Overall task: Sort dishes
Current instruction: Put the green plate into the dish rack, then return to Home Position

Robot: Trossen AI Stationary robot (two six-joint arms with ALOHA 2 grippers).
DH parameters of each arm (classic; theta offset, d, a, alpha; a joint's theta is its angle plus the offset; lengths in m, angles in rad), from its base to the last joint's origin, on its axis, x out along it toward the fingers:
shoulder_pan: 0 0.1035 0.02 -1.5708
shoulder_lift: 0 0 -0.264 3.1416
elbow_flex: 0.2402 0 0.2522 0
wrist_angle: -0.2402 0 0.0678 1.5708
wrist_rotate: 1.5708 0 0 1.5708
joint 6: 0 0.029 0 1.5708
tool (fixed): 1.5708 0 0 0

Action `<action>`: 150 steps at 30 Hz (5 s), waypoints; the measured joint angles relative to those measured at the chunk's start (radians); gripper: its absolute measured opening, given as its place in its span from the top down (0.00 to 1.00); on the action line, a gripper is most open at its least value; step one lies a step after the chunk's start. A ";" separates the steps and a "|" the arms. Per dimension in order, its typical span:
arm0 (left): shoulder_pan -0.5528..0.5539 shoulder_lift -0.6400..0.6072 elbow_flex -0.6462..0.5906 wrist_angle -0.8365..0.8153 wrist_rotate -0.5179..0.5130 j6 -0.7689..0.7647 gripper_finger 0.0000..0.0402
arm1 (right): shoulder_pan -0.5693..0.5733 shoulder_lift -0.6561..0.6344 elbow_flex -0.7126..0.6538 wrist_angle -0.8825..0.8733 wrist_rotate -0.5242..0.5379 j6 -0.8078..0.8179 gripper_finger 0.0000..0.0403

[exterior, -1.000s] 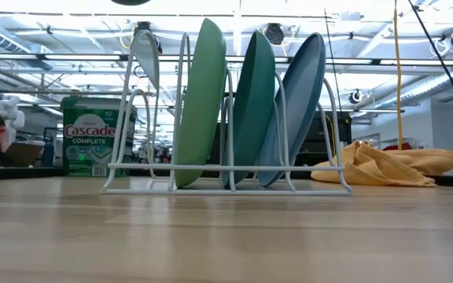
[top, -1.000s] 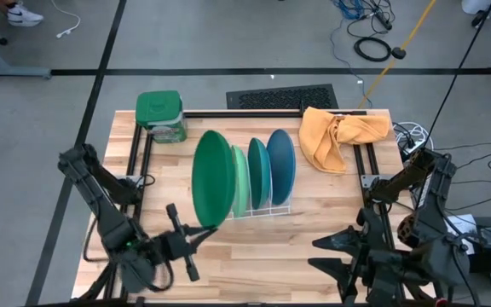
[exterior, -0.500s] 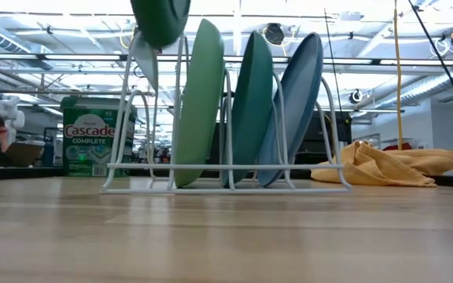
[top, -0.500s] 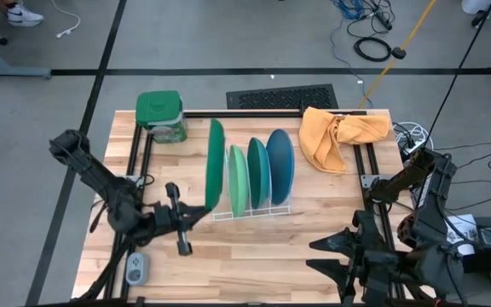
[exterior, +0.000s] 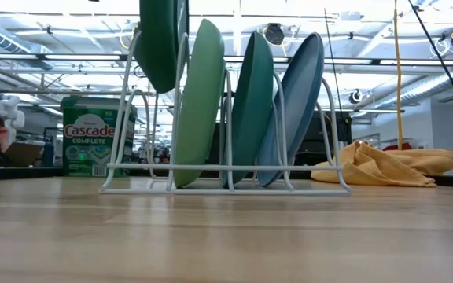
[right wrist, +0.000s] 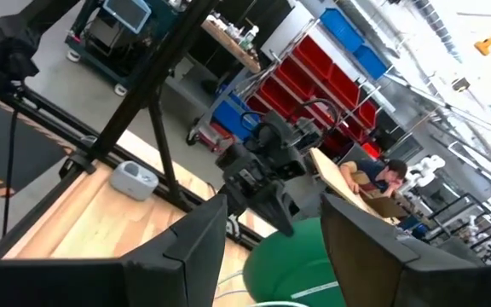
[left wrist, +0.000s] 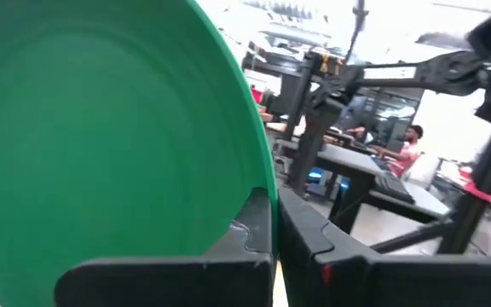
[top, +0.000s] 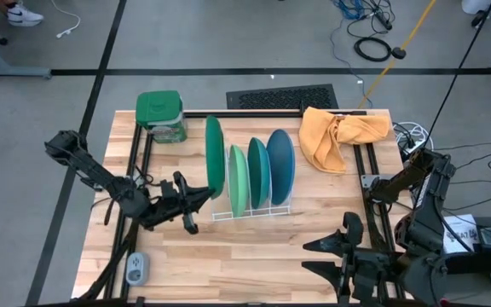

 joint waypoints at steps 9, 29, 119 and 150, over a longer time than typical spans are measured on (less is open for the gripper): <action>0.050 0.000 -0.042 -0.001 -0.021 -0.080 0.99 | -0.014 0.031 0.000 -0.018 -0.021 0.005 0.55; 0.064 0.000 -0.057 -0.085 -0.021 -0.208 0.62 | -0.021 0.030 0.000 -0.016 -0.019 0.021 0.55; 0.291 -0.125 -0.014 -0.576 0.154 -0.098 0.38 | -0.021 0.029 0.000 -0.023 -0.072 0.028 0.55; 0.260 -0.125 -0.015 -0.457 0.116 -0.232 0.38 | -0.054 0.029 0.000 -0.057 -0.102 0.066 0.55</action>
